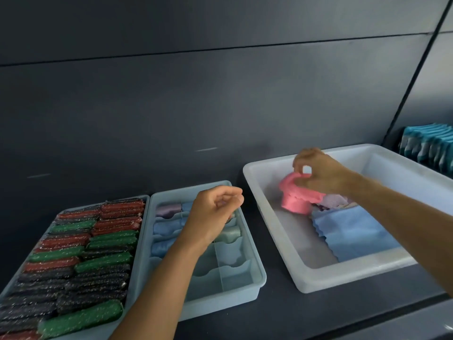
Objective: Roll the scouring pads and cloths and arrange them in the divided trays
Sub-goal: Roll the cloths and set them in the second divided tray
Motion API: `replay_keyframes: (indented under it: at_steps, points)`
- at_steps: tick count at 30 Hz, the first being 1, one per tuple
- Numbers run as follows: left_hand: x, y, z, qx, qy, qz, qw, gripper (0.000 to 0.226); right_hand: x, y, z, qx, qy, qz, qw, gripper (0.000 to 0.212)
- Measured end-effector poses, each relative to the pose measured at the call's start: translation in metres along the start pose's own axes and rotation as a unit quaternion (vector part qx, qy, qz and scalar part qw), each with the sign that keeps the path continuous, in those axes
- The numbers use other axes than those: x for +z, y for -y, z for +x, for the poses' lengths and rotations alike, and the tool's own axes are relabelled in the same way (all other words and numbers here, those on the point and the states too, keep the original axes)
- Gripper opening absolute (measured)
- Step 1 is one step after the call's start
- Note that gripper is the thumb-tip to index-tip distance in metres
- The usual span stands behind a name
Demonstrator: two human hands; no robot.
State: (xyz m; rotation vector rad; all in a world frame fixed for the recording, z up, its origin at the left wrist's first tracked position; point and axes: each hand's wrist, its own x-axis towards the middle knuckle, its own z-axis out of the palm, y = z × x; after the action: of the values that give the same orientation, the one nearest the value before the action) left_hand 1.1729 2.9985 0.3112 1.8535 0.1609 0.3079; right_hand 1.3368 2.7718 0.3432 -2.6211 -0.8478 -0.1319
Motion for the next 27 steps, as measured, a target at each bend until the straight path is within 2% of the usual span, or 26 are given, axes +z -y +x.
replay_keyframes:
  at_steps: [2, 4, 6, 8, 11, 13, 15, 18, 20, 23, 25, 27]
  points:
    - [0.004, -0.007, 0.0, -0.001, -0.008, -0.016, 1.0, 0.018, -0.019, 0.026, -0.002, 0.029, -0.008, 0.201, 0.979, 0.009]
    - [0.008, -0.017, 0.001, -0.028, -0.009, -0.059, 0.998, 0.02, -0.036, 0.052, -0.005, 0.041, -0.014, 0.355, 0.934, 0.017]
    - [0.011, -0.026, 0.0, -0.064, -0.009, -0.136, 0.989, 0.024, -0.047, 0.075, -0.007, 0.04, -0.02, 0.473, 0.88, 0.019]
    - [0.01, -0.032, -0.002, -0.049, -0.032, -0.171, 0.984, 0.03, -0.052, 0.091, -0.008, 0.036, -0.008, 0.541, 0.84, 0.021]
    - [-0.001, -0.042, -0.01, 0.06, -0.103, -0.157, 0.98, 0.047, -0.056, 0.111, -0.013, 0.032, 0.037, 0.557, 0.829, 0.018]
    - [-0.012, -0.053, -0.016, 0.153, -0.112, -0.132, 0.973, 0.048, -0.057, 0.121, -0.016, 0.03, 0.074, 0.569, 0.818, 0.014]
    - [-0.024, -0.065, -0.019, 0.243, -0.096, -0.06, 0.963, 0.043, -0.053, 0.13, -0.018, 0.034, 0.108, 0.571, 0.813, 0.015]
    - [-0.034, -0.081, -0.019, 0.357, -0.076, 0.111, 0.924, 0.041, -0.046, 0.144, -0.018, 0.04, 0.156, 0.561, 0.812, 0.009]
    - [-0.037, -0.085, -0.019, 0.379, -0.056, 0.163, 0.909, 0.039, -0.039, 0.151, -0.017, 0.05, 0.176, 0.572, 0.8, 0.012]
    - [-0.045, -0.08, -0.016, 0.378, -0.049, 0.2, 0.903, 0.036, -0.035, 0.16, -0.017, 0.083, 0.193, 0.63, 0.748, 0.02]
    - [-0.049, -0.076, -0.016, 0.377, -0.052, 0.224, 0.897, 0.033, -0.035, 0.16, -0.02, 0.086, 0.234, 0.65, 0.718, 0.044]
    - [-0.049, -0.072, -0.016, 0.372, -0.074, 0.226, 0.897, 0.028, -0.037, 0.157, -0.022, 0.064, 0.262, 0.643, 0.717, 0.067]
